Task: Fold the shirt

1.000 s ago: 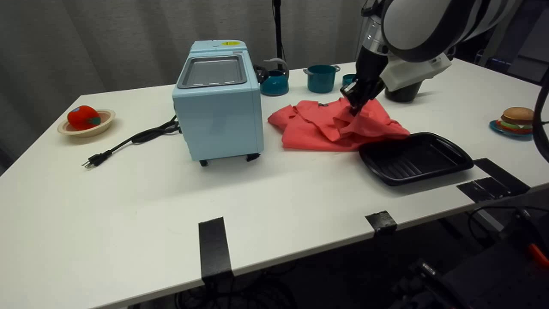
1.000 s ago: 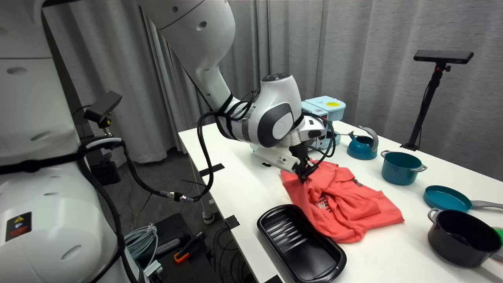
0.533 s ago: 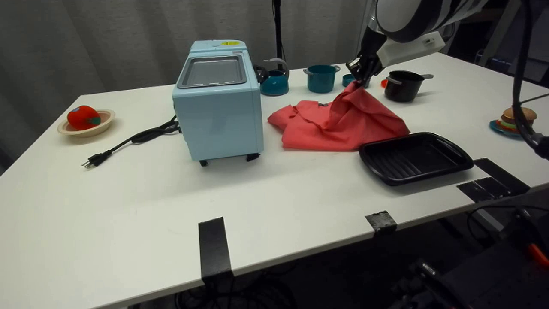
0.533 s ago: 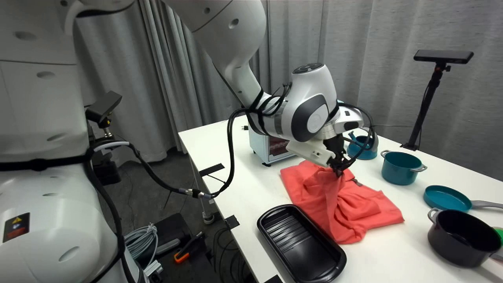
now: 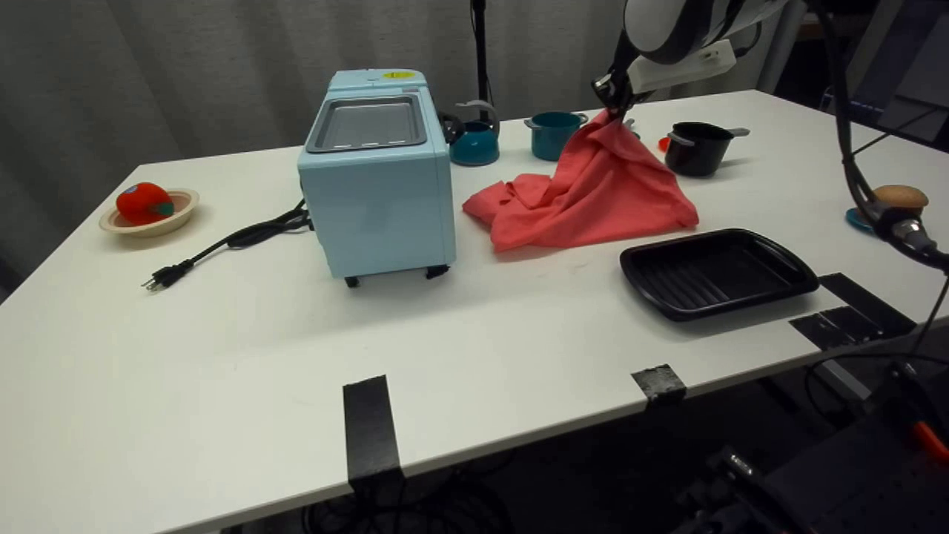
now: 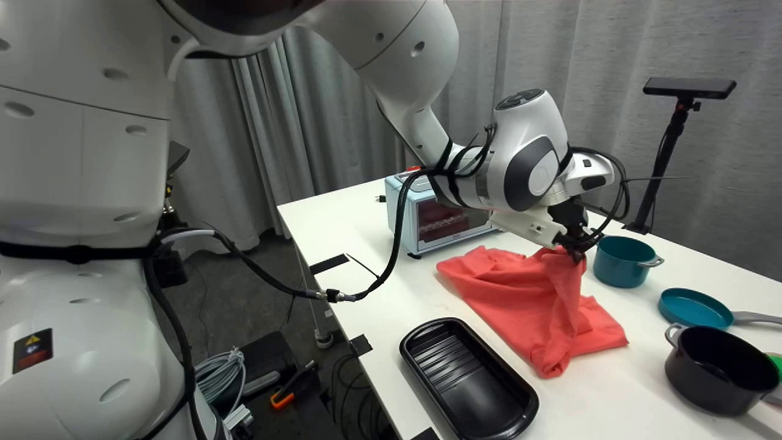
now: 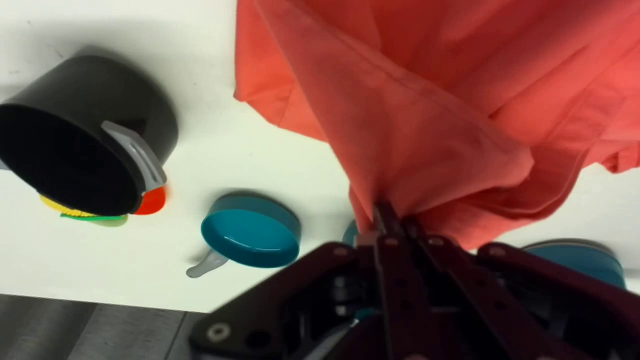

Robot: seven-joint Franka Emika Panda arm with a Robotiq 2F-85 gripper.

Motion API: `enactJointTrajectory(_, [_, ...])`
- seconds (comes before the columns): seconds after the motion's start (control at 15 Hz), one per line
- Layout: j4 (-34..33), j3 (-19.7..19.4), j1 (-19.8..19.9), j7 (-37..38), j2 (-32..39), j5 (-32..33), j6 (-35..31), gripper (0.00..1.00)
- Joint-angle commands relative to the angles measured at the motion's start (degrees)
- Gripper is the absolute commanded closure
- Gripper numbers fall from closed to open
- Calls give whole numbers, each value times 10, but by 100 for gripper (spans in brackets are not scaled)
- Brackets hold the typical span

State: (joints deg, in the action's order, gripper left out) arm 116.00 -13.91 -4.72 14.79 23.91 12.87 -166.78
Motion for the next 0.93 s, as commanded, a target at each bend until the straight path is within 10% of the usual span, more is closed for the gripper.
enactJointTrajectory(0.0, [-63,-30,-26,32,47,4,24,72])
enactJointTrajectory(0.6, [-44,-56,-57,53,17,4,19,3])
enactJointTrajectory(0.87, [2,-42,-58,42,-46,3,35,0])
